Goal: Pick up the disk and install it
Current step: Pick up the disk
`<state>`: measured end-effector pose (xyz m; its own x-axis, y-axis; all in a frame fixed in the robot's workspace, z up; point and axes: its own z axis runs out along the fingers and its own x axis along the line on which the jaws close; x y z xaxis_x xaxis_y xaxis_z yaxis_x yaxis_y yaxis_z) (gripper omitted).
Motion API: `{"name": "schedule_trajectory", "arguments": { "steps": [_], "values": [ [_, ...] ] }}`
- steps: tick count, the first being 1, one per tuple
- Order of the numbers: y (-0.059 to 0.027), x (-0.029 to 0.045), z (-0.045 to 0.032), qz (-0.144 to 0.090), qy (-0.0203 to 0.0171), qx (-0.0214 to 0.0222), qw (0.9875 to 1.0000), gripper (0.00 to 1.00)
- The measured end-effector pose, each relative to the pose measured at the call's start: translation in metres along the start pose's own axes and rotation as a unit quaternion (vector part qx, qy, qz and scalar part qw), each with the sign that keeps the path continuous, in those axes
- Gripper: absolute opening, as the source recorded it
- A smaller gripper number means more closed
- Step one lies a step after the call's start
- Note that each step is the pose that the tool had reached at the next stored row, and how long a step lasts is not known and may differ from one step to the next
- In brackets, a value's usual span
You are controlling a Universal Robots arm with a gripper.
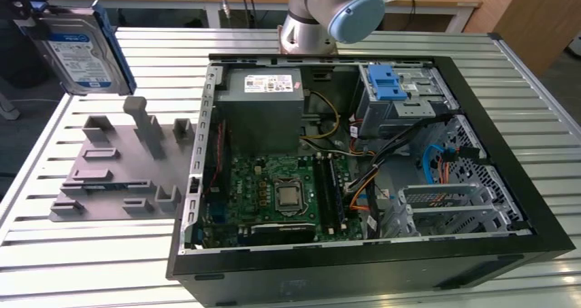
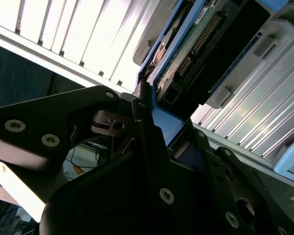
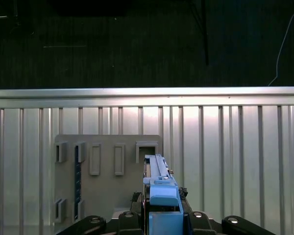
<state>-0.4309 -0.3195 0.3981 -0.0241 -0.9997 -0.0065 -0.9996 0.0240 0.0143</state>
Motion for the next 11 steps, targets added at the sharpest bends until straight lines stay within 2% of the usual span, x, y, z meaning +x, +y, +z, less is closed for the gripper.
{"name": "schedule_trajectory", "arguments": {
  "steps": [11],
  "values": [
    [0.0001,0.0,-0.0056,0.0,0.0,0.0,1.0,0.36]
  ]
}}
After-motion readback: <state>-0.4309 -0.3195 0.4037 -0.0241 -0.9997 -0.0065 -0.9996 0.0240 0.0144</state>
